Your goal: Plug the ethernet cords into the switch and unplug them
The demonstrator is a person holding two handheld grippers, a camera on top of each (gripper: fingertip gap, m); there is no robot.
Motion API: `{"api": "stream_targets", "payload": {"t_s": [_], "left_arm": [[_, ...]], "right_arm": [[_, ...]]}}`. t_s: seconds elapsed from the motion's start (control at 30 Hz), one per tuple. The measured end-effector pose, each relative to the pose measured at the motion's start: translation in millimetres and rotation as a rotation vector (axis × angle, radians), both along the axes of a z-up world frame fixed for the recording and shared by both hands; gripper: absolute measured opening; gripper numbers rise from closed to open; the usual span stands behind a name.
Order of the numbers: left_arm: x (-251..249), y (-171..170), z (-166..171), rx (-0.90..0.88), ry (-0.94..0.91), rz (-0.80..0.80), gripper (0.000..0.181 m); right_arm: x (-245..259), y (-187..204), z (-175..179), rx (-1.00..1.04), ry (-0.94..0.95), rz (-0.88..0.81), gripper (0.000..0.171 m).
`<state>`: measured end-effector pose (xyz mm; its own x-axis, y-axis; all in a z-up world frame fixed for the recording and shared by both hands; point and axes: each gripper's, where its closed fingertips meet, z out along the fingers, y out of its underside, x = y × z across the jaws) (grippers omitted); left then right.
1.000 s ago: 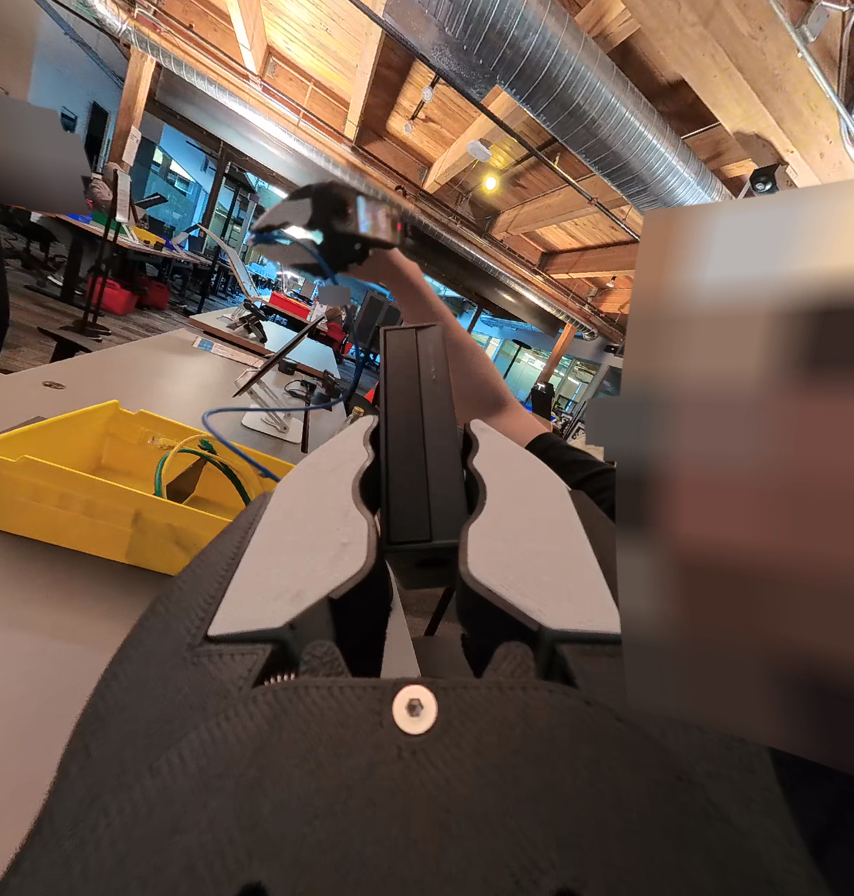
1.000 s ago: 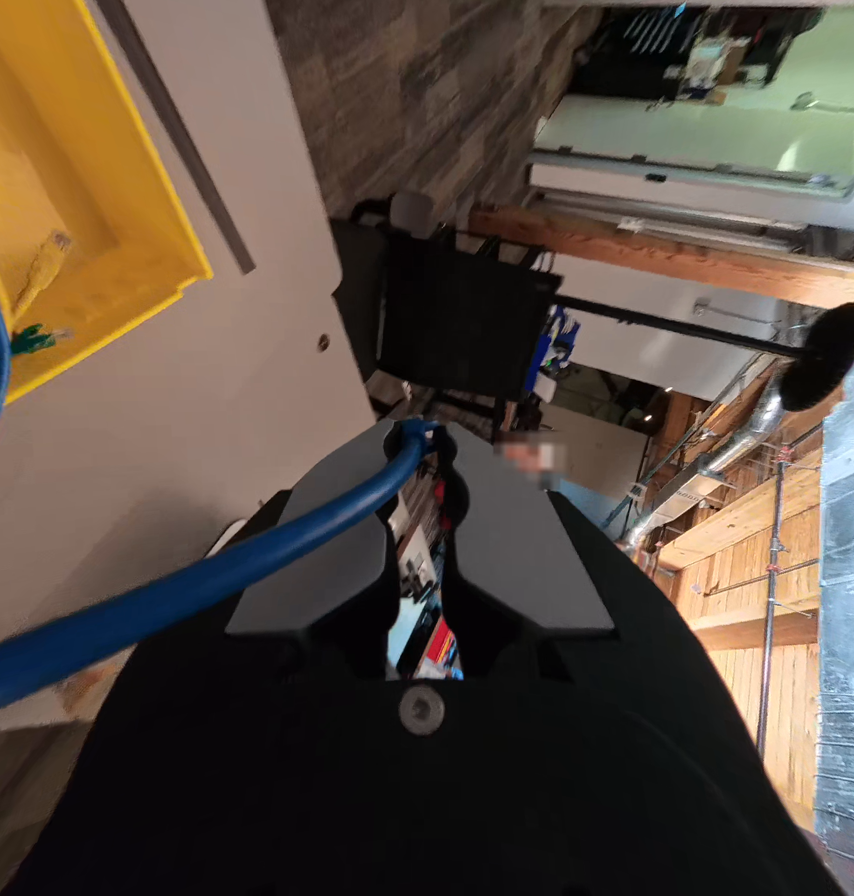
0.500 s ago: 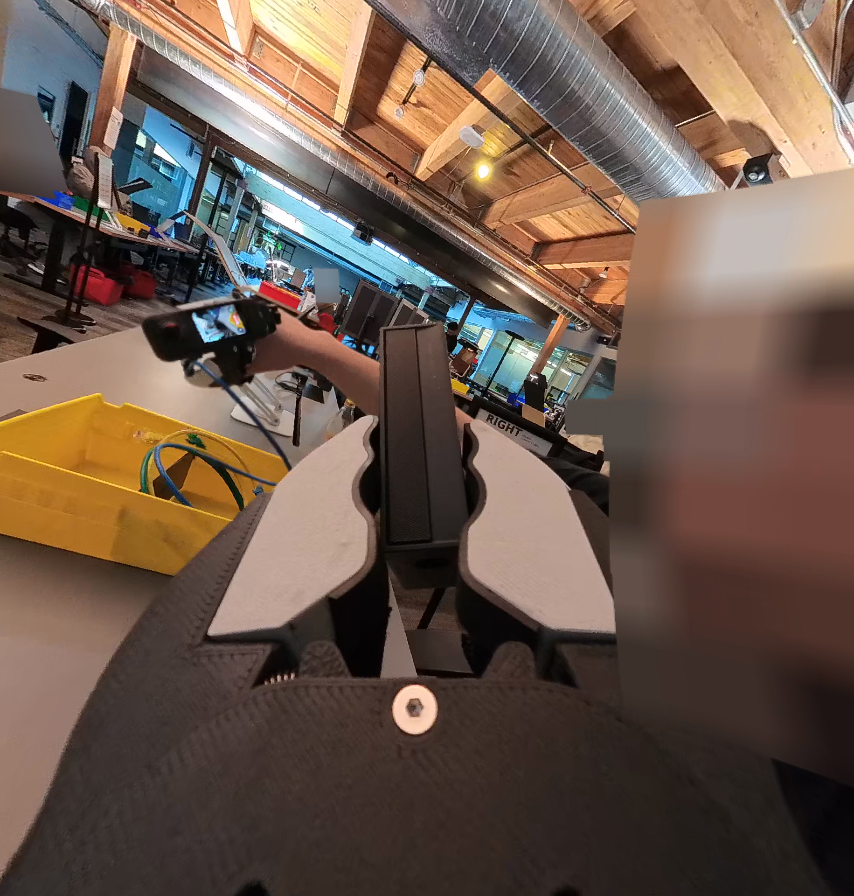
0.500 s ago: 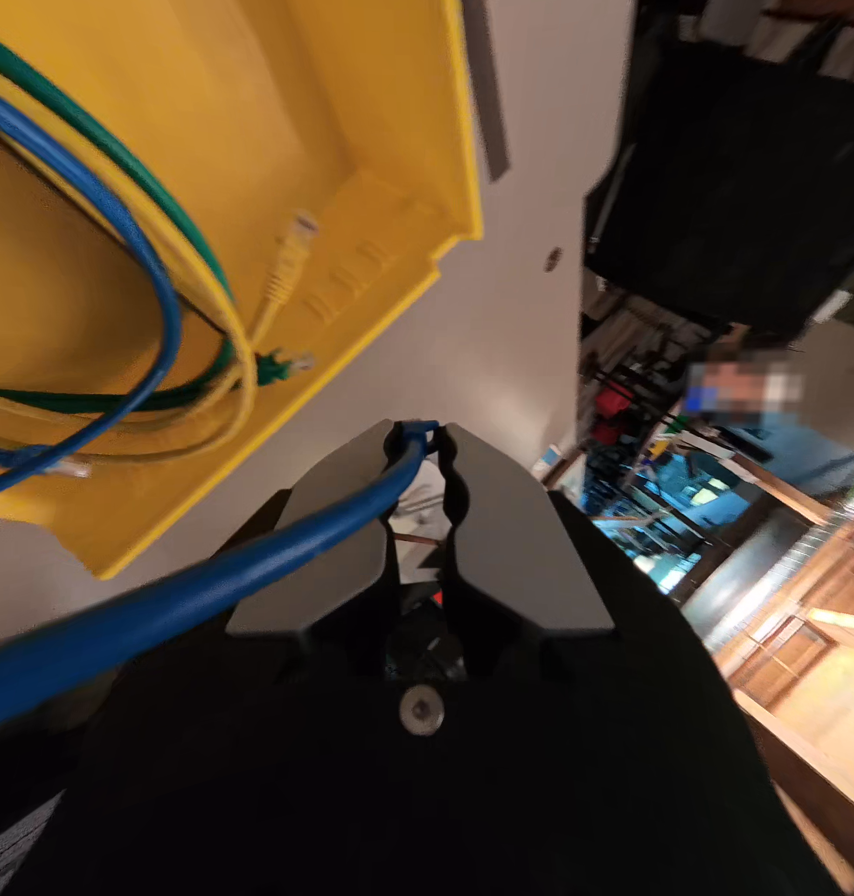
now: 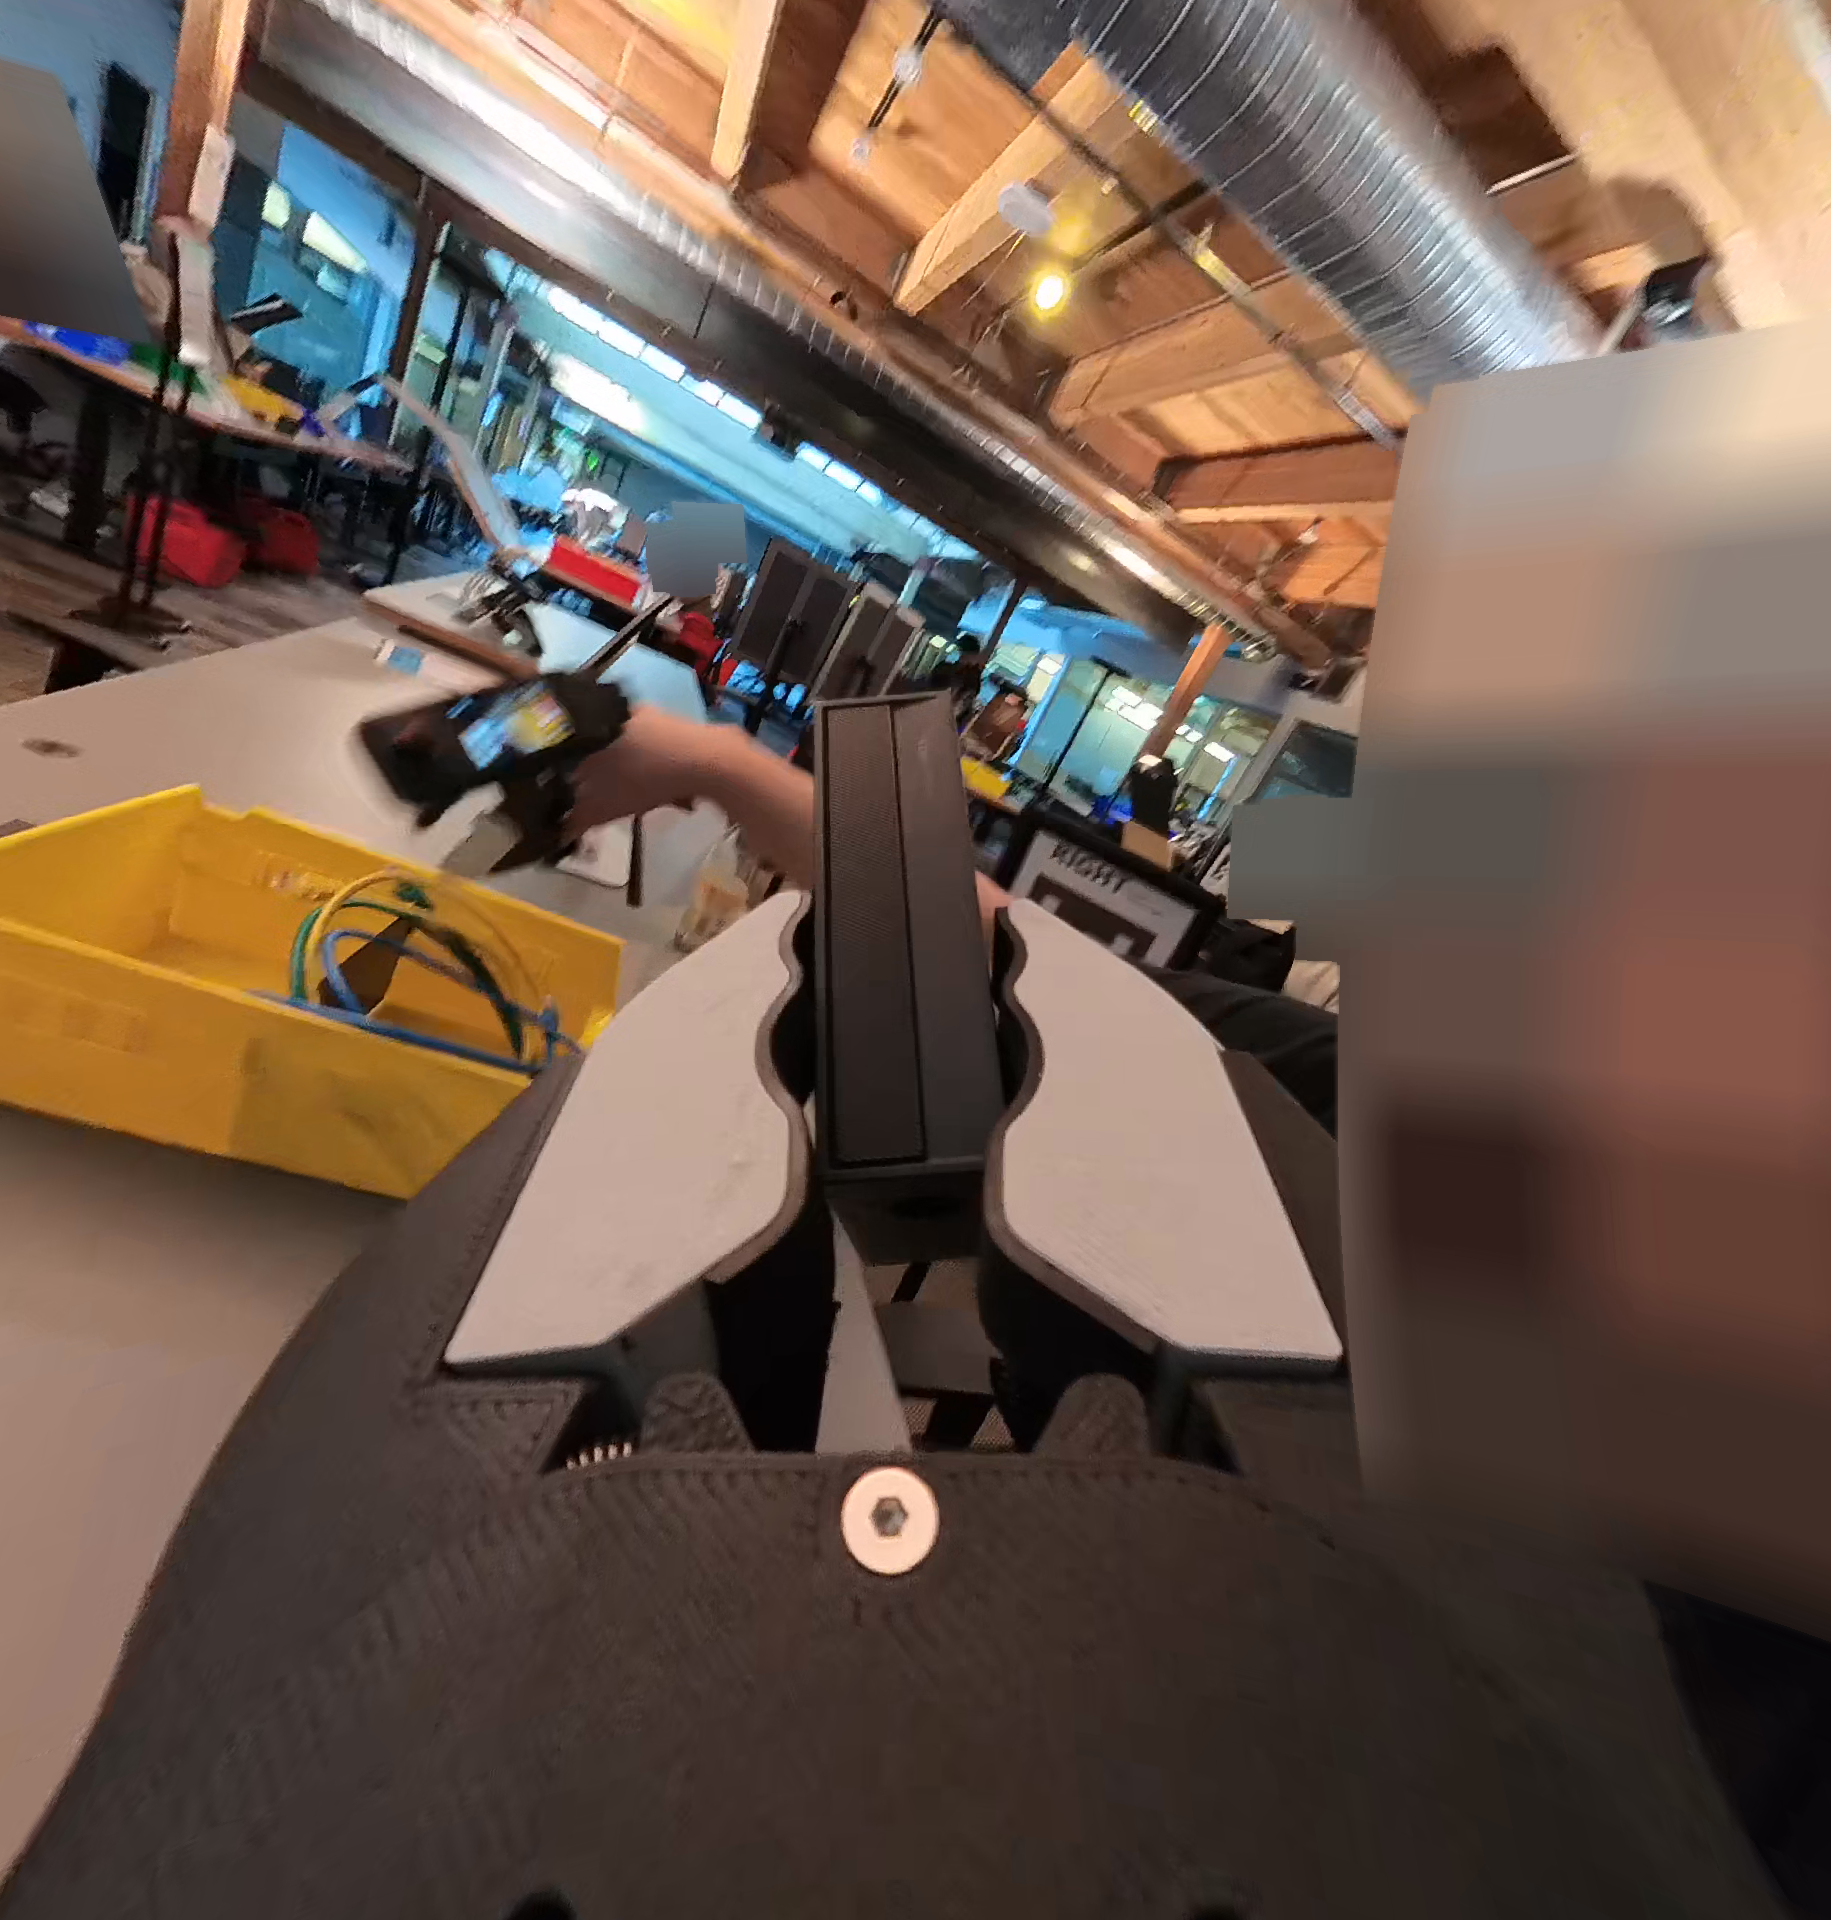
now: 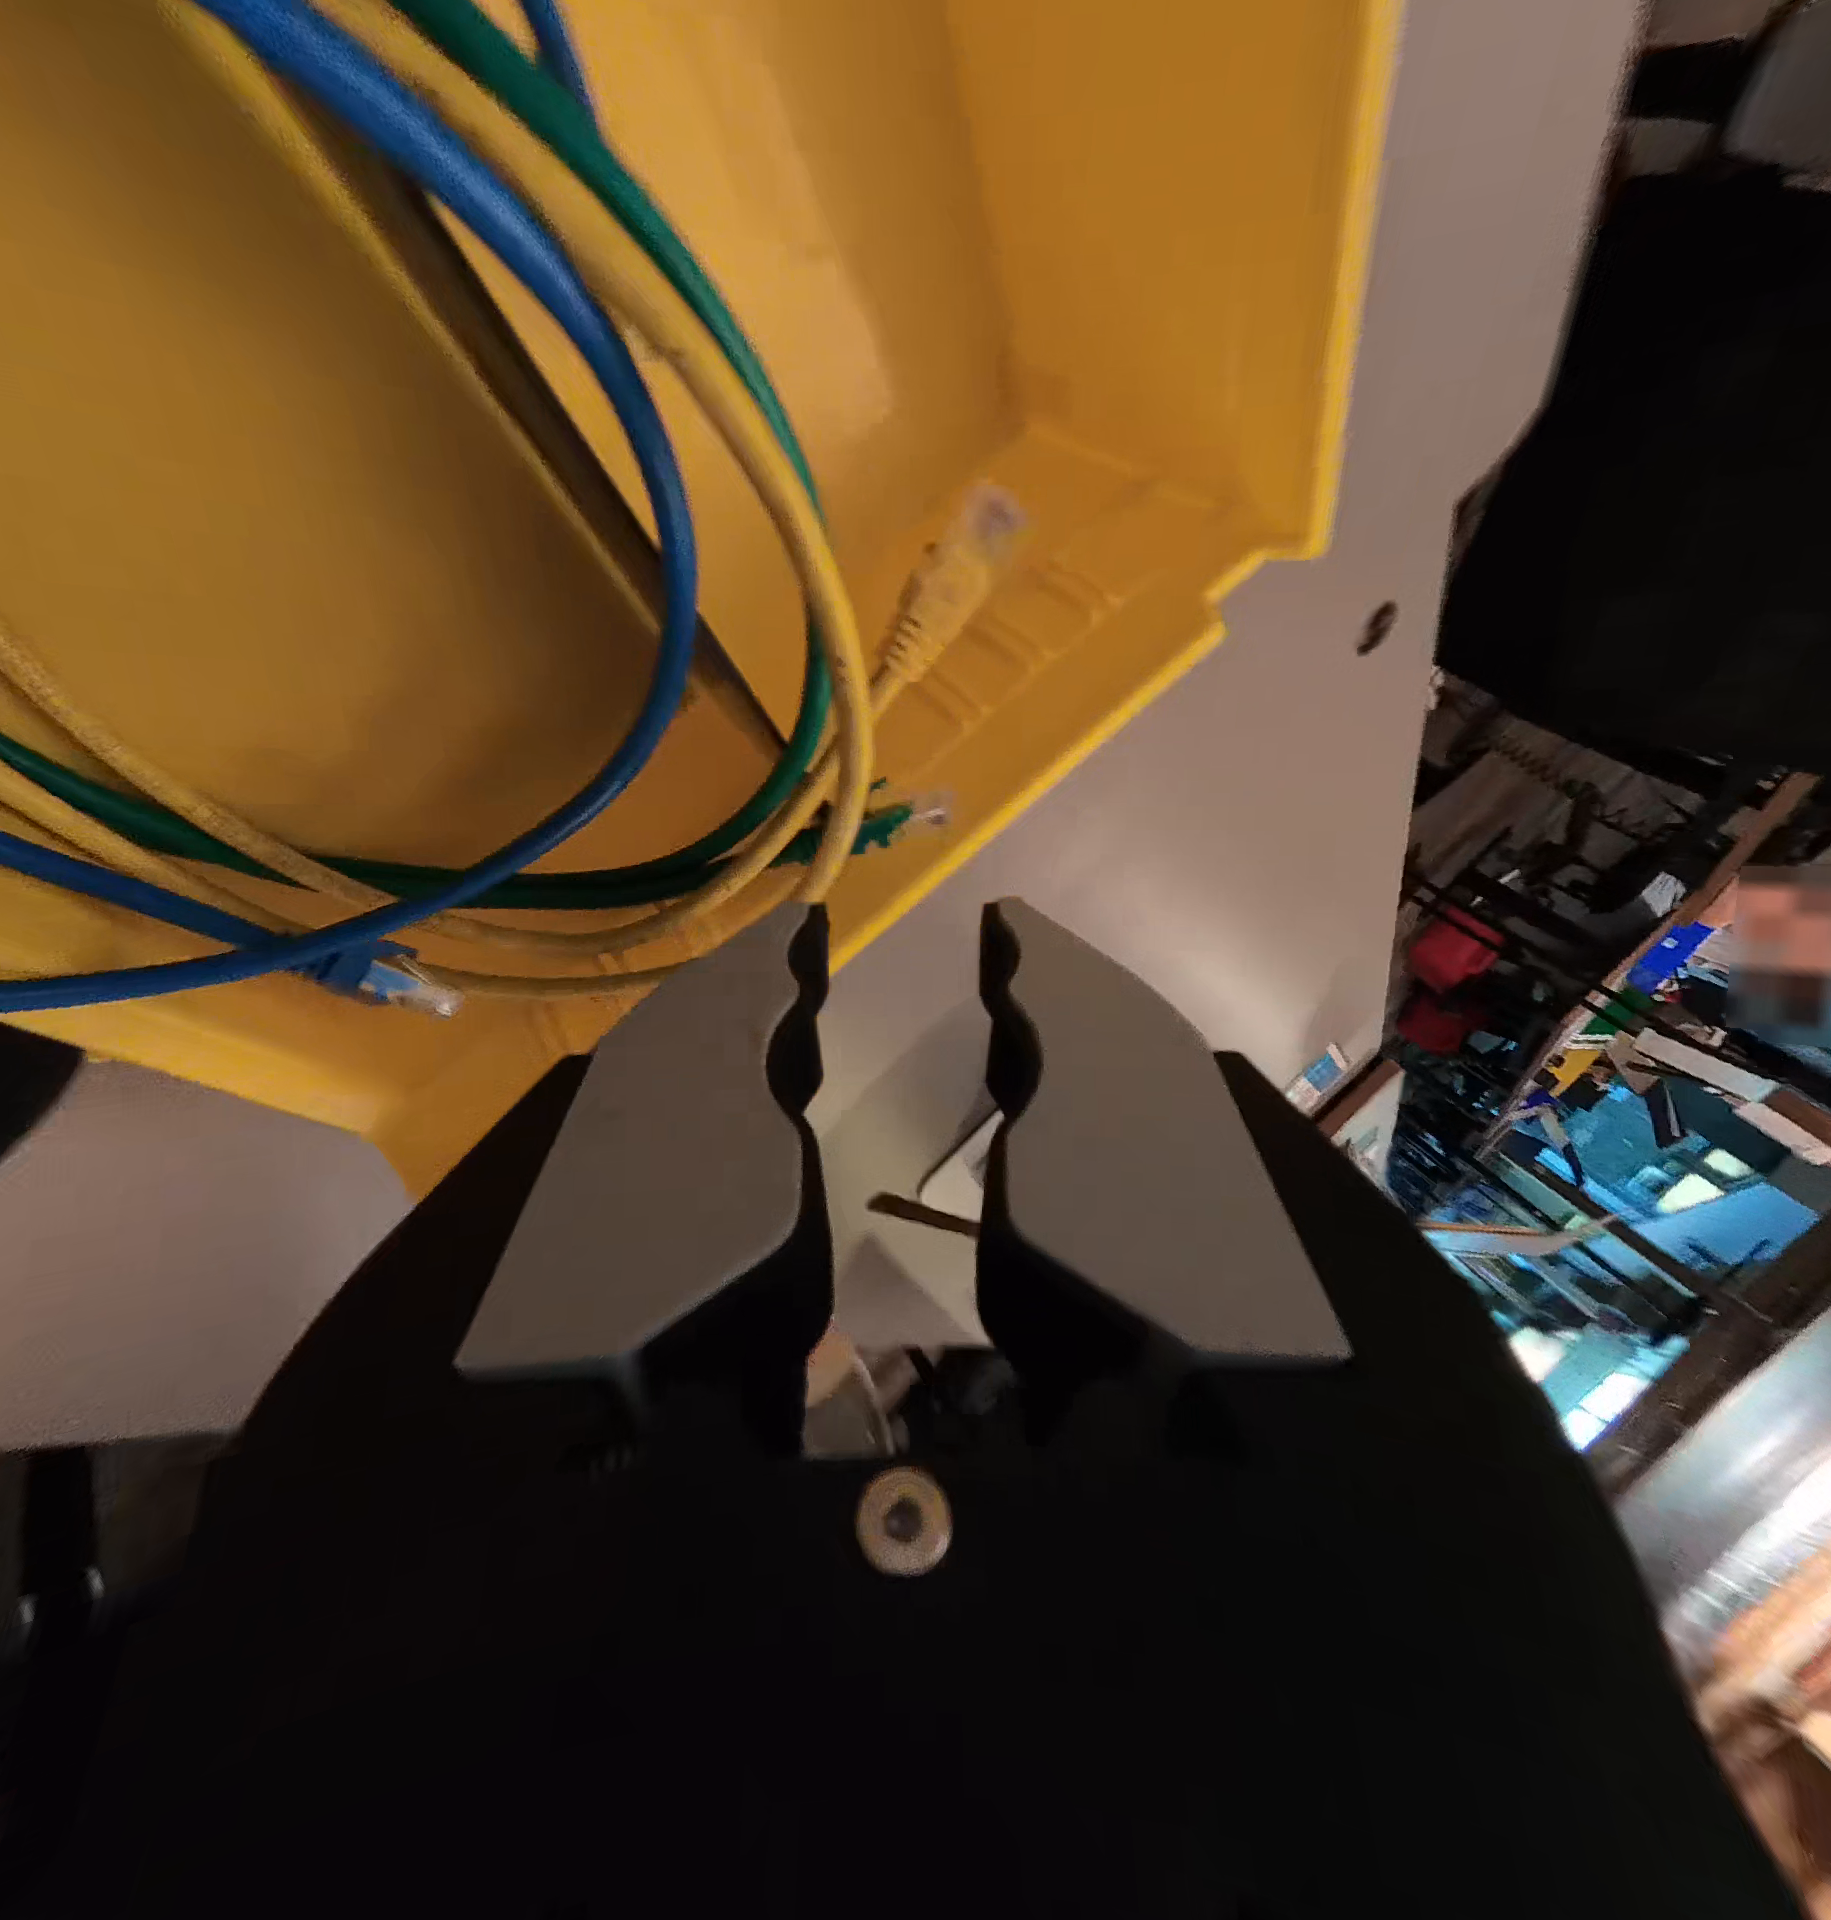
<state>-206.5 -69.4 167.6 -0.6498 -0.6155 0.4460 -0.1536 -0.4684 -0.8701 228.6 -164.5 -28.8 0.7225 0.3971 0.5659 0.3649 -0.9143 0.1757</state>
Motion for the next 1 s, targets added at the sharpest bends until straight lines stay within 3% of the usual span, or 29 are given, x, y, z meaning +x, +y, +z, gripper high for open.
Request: {"api": "stream_targets", "payload": {"t_s": [0.03,0.1,0.17,0.27,0.33,0.4,0.5,0.53,0.57,0.6,0.67,0.77,0.9,1.0], "left_arm": [[5,1,-4,0.015,0.017,0.018,0.029],[18,3,-17,0.061,0.065,0.064,0.029],[34,3,-35,0.130,0.125,0.107,0.029],[56,-1,-60,0.268,0.178,0.170,0.029],[66,-9,-72,0.303,0.211,0.162,0.029],[71,-19,-78,0.298,0.225,0.121,0.029],[70,-33,-78,0.288,0.200,0.043,0.029],[69,-36,-77,0.294,0.186,0.030,0.029],[68,-36,-77,0.310,0.173,0.025,0.029],[65,-39,-75,0.315,0.159,0.004,0.029],[61,-40,-74,0.299,0.168,-0.031,0.033],[59,-13,-75,0.319,0.212,0.093,0.063],[39,27,-69,0.343,0.249,0.231,0.054],[23,36,-54,0.334,0.212,0.271,0.050]], "right_arm": [[-7,2,12,0.077,0.019,-0.002,0.030],[-42,18,39,0.304,0.112,0.068,0.030],[-109,42,72,0.589,0.273,0.254,0.037],[-251,54,129,0.989,0.812,0.549,0.045],[-310,51,156,1.116,1.123,0.619,0.050],[-338,62,153,1.082,1.237,0.580,0.055],[-356,81,118,0.851,1.247,0.541,0.059],[-362,81,110,0.768,1.291,0.543,0.056],[-372,72,108,0.661,1.403,0.564,0.031],[-376,67,107,0.582,1.476,0.538,0.028],[-374,66,109,0.536,1.519,0.521,0.028],[-332,77,116,0.582,1.339,0.514,0.028],[-180,110,125,0.659,0.814,0.403,0.028],[-78,118,88,0.471,0.648,0.201,0.028]]}}
